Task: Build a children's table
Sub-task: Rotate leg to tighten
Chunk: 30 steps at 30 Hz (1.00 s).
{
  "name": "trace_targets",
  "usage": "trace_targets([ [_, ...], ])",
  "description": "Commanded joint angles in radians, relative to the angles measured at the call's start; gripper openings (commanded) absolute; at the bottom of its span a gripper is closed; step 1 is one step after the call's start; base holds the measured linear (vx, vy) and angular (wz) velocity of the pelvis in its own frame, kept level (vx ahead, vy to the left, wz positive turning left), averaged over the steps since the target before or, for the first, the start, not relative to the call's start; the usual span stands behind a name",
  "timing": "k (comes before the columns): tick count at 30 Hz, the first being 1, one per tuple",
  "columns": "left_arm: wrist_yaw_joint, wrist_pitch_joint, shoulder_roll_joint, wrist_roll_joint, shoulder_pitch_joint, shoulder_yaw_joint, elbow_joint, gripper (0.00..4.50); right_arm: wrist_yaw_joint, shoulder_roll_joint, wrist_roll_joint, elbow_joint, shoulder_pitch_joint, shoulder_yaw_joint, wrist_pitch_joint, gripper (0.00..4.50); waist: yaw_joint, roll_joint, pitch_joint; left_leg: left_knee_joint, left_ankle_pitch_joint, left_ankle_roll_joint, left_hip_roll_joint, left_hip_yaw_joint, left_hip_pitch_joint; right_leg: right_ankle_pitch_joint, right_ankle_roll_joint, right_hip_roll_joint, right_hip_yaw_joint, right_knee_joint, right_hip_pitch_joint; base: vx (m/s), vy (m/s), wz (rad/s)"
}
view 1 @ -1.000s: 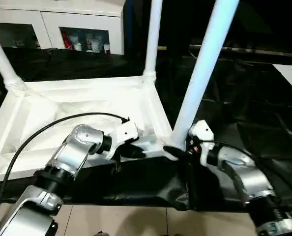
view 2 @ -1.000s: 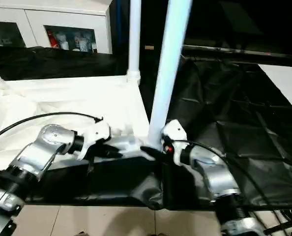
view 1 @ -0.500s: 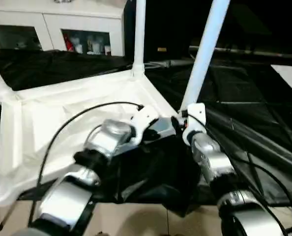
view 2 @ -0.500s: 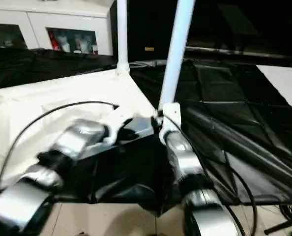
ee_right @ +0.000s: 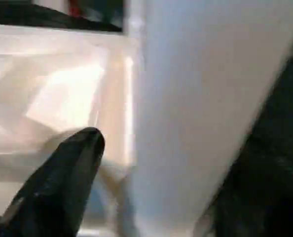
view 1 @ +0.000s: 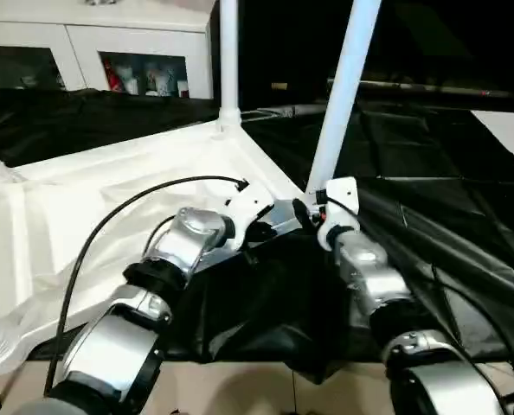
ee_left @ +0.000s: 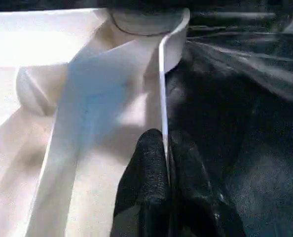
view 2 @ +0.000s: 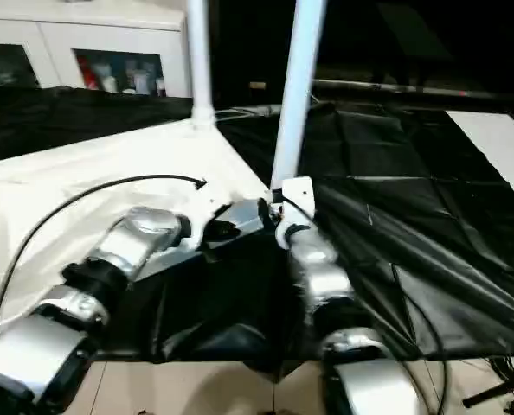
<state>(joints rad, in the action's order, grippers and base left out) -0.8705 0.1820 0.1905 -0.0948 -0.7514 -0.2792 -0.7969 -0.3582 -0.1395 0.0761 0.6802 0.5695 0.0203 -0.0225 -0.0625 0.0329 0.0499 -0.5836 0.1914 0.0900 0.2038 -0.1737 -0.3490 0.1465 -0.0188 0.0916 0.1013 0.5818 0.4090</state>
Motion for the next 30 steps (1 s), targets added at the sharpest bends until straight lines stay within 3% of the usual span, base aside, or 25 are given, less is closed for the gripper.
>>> trace_targets([
  [1, -0.077, -0.044, 0.016, 0.031, 0.044, -0.006, 0.024, 0.00, -0.152, -0.055, 0.026, -0.090, -0.034, 0.029, 0.025, 4.32, -0.011, 0.013, -0.064, 0.068, 0.180, -0.092, 0.024, -0.001, -0.005, 0.305, -0.157, 0.058, -0.051, -0.064, -0.057, 0.000, 0.000, 0.00],
  [5, -0.187, -0.073, 0.076, 0.054, 0.094, -0.020, 0.110, 0.00, -0.392, -0.185, 0.064, -0.226, -0.120, 0.089, 0.109, 4.48, -0.020, 0.010, -0.064, 0.068, 0.153, -0.100, 0.026, -0.001, -0.008, 0.272, -0.172, 0.059, -0.052, -0.058, -0.062, 0.000, 0.000, 0.00],
  [8, -0.223, -0.065, 0.104, 0.052, 0.112, -0.031, 0.145, 0.00, -0.475, -0.235, 0.077, -0.284, -0.149, 0.115, 0.144, 4.48, -0.019, 0.010, -0.065, 0.068, 0.154, -0.098, 0.027, -0.001, -0.007, 0.258, -0.187, 0.058, -0.052, -0.056, -0.060, 0.000, 0.000, 0.00],
  [10, -0.267, -0.066, 0.132, 0.054, 0.136, -0.040, 0.196, 0.00, -0.535, -0.274, 0.100, -0.347, -0.172, 0.128, 0.209, 4.48, -0.020, 0.012, -0.064, 0.069, 0.165, -0.097, 0.029, -0.001, -0.007, 0.278, -0.180, 0.058, -0.053, -0.059, -0.062, 0.000, 0.000, 0.00],
  [14, -0.322, -0.040, 0.153, 0.078, 0.173, -0.044, 0.280, 0.00, -0.540, -0.278, 0.086, -0.356, -0.167, 0.137, 0.227, 4.48, -0.019, 0.012, -0.060, 0.071, 0.189, -0.070, 0.031, -0.002, -0.002, 0.347, -0.168, 0.060, -0.053, -0.065, -0.051, 0.000, 0.000, 0.00],
  [17, -0.321, -0.037, 0.155, 0.074, 0.176, -0.045, 0.287, 0.00, -0.526, -0.264, 0.079, -0.344, -0.154, 0.138, 0.228, 4.48, -0.023, 0.011, -0.060, 0.072, 0.193, -0.056, 0.030, -0.003, 0.000, 0.349, -0.163, 0.059, -0.054, -0.065, -0.049, 0.000, 0.000, 0.00],
  [26, -0.328, -0.016, 0.164, 0.072, 0.186, -0.047, 0.313, 0.00, -0.546, -0.275, 0.058, -0.347, -0.147, 0.164, 0.256, 4.48, -0.026, 0.016, -0.064, 0.068, 0.143, -0.063, 0.028, -0.003, -0.005, 0.275, -0.173, 0.058, -0.055, -0.053, -0.056, 0.000, 0.000, 0.00],
  [27, -0.328, -0.014, 0.165, 0.072, 0.187, -0.047, 0.314, 0.00, -0.543, -0.276, 0.053, -0.340, -0.143, 0.165, 0.257, 4.19, -0.026, 0.016, -0.064, 0.068, 0.143, -0.063, 0.027, -0.004, -0.004, 0.278, -0.173, 0.058, -0.055, -0.054, -0.056, 0.000, 0.000, 0.00],
  [30, -0.326, -0.011, 0.166, 0.071, 0.189, -0.048, 0.315, 0.00, -0.537, -0.281, 0.041, -0.325, -0.136, 0.167, 0.257, 4.06, -0.026, 0.016, -0.064, 0.068, 0.146, -0.059, 0.028, -0.004, -0.003, 0.285, -0.172, 0.058, -0.055, -0.054, -0.054, 0.000, 0.000, 0.00],
])
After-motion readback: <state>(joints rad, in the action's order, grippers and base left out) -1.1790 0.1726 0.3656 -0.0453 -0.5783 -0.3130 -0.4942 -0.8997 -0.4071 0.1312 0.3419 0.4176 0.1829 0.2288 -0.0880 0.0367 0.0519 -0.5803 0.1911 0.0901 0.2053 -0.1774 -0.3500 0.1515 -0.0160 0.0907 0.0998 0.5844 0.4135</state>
